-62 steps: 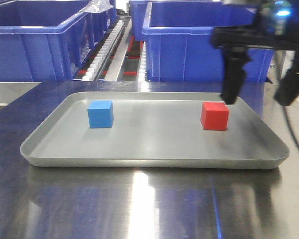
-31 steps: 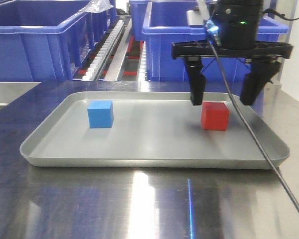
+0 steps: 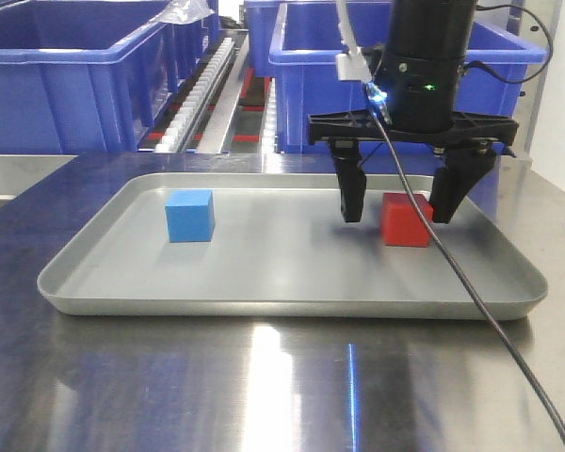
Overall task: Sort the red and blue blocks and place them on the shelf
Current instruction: 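Lower the open right gripper over the red cube, then close the right gripper on the red cube and lift it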
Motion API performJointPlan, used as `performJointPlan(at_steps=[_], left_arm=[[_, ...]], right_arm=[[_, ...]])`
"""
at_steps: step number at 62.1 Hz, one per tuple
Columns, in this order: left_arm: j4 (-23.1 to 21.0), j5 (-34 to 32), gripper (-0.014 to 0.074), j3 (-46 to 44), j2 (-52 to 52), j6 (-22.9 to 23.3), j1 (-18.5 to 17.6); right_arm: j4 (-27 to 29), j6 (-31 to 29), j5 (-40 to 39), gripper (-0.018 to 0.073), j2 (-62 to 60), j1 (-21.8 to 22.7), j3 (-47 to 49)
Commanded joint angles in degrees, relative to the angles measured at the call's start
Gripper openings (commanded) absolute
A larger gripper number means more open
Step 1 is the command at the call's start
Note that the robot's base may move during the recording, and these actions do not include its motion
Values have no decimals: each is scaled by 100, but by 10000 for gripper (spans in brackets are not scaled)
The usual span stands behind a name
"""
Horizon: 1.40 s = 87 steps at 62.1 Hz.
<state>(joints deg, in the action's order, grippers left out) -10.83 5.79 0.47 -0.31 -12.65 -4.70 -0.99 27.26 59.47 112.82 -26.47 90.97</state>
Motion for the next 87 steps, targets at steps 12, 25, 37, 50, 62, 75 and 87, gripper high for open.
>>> performJointPlan(at_steps=[12,25,37,50,62,75,87], left_arm=[[-35,-481,125,253,-119,0,-16],[-35,-481,125,253,-119,0,-16],[-35,-481,125,253,-119,0,-16],[-35,-481,125,253,-119,0,-16],[-35,-481,125,253,-119,0,-16],[-35,-481,125,253,-119,0,-16],[-35,-481,125,253,-119,0,-16]], right_arm=[[-90,279,104,626,-331,27,195],[-90,279,218,626,-331,27,195],[-90,279,213,626,-331,27,195],[-90,279,220,615,-331,27,195],[-90,279,233,298,-331,27,195],[-90,279,293,97,-385,27,195],[-101,5,-1,89,-748,96,189]])
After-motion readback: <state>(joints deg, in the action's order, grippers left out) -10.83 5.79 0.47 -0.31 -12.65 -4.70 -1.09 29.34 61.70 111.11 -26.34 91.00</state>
